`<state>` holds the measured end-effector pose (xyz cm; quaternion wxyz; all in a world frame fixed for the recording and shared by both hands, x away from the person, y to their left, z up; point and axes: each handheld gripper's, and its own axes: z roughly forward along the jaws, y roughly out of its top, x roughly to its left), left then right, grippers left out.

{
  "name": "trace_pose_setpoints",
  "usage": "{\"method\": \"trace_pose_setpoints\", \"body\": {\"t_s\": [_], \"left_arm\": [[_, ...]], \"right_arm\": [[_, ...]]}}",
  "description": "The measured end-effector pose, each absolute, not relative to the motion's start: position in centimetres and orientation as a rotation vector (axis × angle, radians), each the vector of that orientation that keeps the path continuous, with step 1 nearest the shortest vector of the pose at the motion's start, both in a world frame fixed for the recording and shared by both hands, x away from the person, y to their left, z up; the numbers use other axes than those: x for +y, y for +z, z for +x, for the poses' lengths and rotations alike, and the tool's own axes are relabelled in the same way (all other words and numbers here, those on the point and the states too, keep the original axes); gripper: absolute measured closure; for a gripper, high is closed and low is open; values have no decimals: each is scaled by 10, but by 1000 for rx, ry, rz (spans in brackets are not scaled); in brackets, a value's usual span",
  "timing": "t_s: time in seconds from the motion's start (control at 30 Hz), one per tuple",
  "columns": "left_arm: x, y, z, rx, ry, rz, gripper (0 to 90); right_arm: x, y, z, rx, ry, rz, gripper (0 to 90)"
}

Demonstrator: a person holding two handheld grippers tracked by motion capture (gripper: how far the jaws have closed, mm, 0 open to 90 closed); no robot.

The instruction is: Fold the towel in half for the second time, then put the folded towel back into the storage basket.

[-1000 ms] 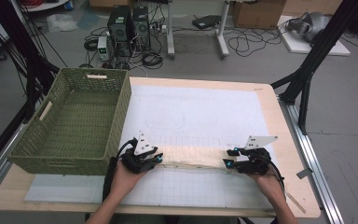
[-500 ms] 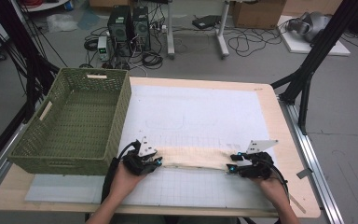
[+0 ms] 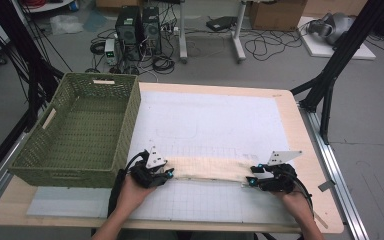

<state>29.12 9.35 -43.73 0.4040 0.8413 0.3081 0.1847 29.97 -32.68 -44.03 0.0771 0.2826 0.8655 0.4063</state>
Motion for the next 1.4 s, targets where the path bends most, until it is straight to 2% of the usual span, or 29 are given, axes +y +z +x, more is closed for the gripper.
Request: {"method": "trace_pose_setpoints", "body": {"t_s": [0.37, 0.93, 1.4], "left_arm": [[99, -431, 289, 743, 444, 2071, 553], [100, -430, 289, 750, 431, 2052, 507], [102, -430, 290, 759, 433, 2058, 499]], "right_arm": [[-312, -428, 299, 2545, 1327, 796, 471], [-316, -430, 301, 2521, 1330, 861, 365], [-317, -431, 302, 2499, 1297, 906, 354]]}}
